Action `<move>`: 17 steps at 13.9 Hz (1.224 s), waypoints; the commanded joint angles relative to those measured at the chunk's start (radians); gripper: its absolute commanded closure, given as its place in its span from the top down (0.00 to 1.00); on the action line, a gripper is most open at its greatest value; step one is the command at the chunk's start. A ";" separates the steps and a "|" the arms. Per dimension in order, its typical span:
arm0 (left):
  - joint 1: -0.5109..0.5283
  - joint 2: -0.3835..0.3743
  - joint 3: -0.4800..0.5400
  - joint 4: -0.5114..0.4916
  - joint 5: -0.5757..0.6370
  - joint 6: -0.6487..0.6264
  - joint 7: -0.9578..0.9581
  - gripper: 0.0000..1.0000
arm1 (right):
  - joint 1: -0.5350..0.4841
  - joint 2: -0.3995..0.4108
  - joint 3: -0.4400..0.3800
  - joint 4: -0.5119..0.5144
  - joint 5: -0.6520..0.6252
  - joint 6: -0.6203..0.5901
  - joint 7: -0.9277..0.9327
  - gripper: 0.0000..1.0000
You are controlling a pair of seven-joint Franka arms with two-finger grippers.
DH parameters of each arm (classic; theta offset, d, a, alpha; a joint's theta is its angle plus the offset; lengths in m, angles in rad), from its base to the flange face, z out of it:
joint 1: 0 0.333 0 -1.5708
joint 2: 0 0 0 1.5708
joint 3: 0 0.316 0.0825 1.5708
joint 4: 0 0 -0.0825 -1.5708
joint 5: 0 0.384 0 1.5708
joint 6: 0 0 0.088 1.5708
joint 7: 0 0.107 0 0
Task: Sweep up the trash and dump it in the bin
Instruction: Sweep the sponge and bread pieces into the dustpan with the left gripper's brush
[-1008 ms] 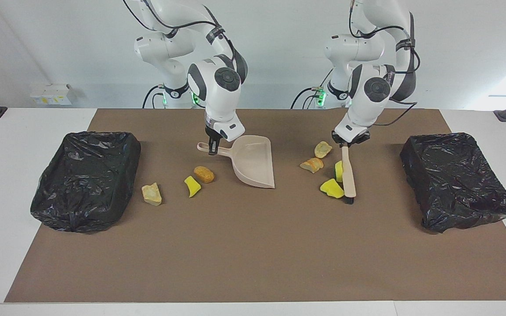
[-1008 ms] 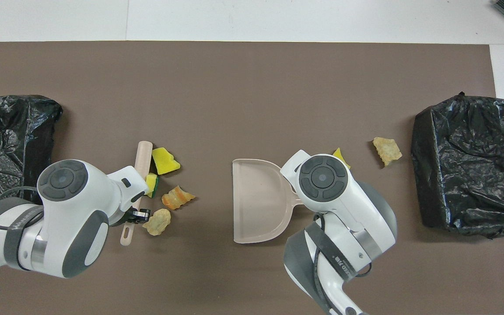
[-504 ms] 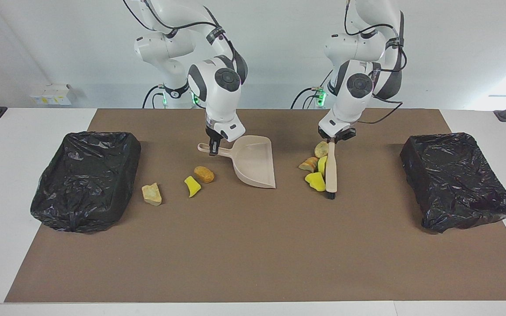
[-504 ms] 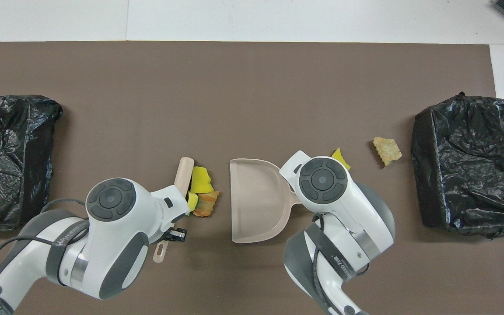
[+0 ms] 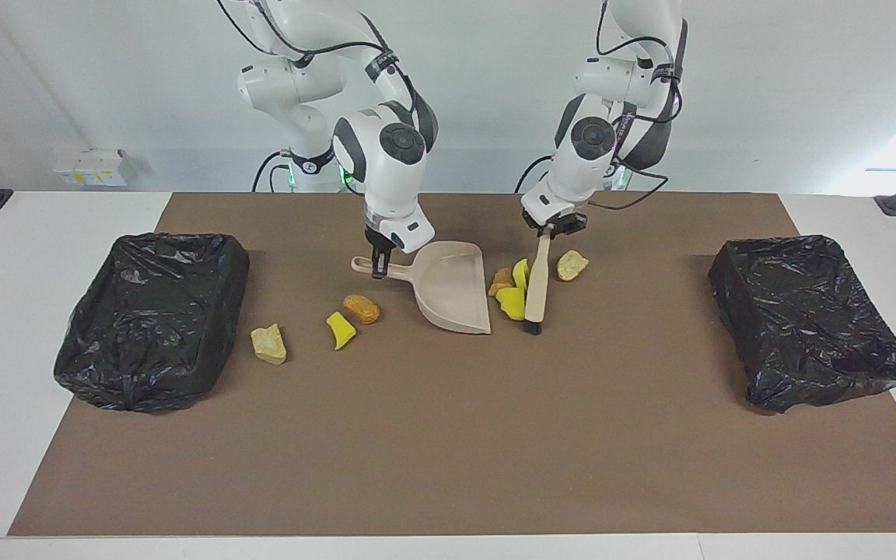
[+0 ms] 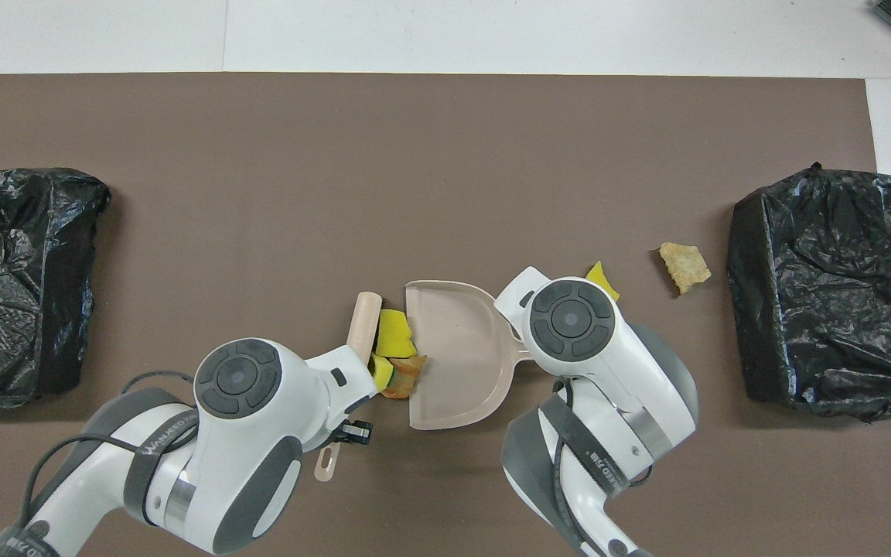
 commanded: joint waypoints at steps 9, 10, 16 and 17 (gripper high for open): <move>-0.037 0.005 0.024 0.116 -0.027 -0.112 -0.173 0.00 | -0.012 0.010 0.005 -0.018 -0.010 0.059 -0.003 0.00; -0.018 0.000 0.024 0.115 -0.019 -0.132 -0.172 0.00 | -0.012 0.010 0.005 -0.019 -0.010 0.064 -0.004 0.00; 0.065 -0.055 0.026 0.112 0.134 -0.290 -0.176 0.00 | -0.024 0.007 0.005 -0.045 -0.010 0.079 -0.016 0.00; 0.093 -0.067 0.026 0.110 0.136 -0.320 -0.205 0.00 | -0.012 0.005 0.005 -0.044 -0.010 0.077 -0.015 0.00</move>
